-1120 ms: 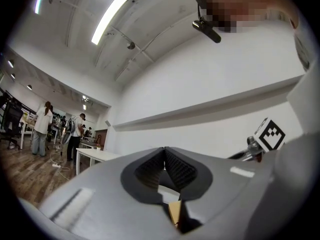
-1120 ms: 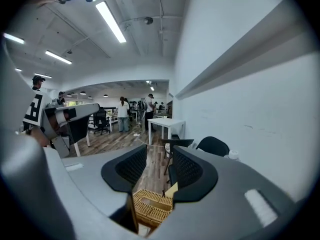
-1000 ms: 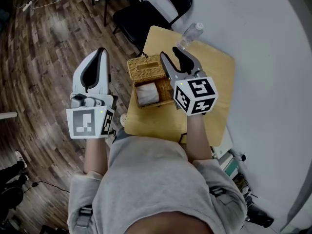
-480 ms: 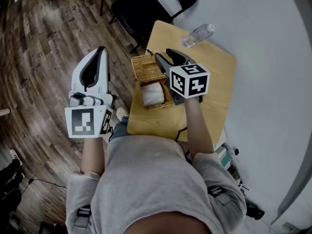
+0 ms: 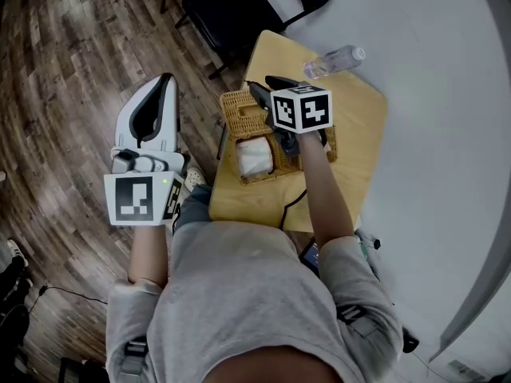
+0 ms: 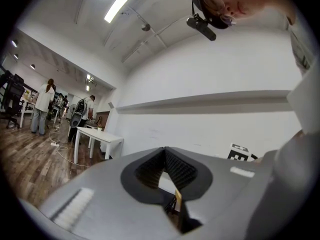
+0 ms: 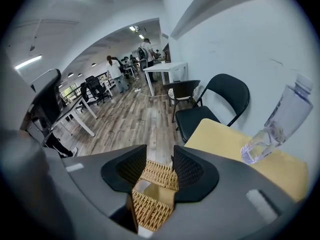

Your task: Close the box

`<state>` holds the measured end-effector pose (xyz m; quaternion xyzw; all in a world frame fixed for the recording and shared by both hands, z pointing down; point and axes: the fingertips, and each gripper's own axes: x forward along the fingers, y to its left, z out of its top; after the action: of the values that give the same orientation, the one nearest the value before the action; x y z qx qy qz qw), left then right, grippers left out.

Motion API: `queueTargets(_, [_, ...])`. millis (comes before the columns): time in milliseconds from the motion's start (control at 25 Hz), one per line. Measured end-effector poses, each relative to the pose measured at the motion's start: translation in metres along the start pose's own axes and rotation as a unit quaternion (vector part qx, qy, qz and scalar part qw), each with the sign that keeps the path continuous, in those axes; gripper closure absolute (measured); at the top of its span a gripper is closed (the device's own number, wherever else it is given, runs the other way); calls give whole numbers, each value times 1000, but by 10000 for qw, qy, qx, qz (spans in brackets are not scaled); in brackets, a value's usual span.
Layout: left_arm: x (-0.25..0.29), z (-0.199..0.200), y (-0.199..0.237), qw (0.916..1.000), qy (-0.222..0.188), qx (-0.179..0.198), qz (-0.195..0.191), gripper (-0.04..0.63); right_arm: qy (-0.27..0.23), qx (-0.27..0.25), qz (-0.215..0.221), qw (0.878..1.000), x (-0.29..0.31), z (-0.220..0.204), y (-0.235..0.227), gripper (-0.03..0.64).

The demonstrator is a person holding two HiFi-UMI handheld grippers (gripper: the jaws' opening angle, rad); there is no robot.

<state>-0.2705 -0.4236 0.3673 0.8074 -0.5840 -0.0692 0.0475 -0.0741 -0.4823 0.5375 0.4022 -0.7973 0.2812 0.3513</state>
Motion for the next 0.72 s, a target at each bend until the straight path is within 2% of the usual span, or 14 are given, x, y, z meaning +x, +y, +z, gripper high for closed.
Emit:
queueTargets(280, [6,-12,12,9999,116,-41,80,537,681,209,121,9974,36,-18,-17,451])
queueTargets(440, [9,-20,21,9997,182,-51,175,537,1051,207,45,9942,54,-29,-31,451])
queueTargets(720, [13,-34,25,9992,284,-130,246,537,1426,170,29,9896,74,-33,-44,451])
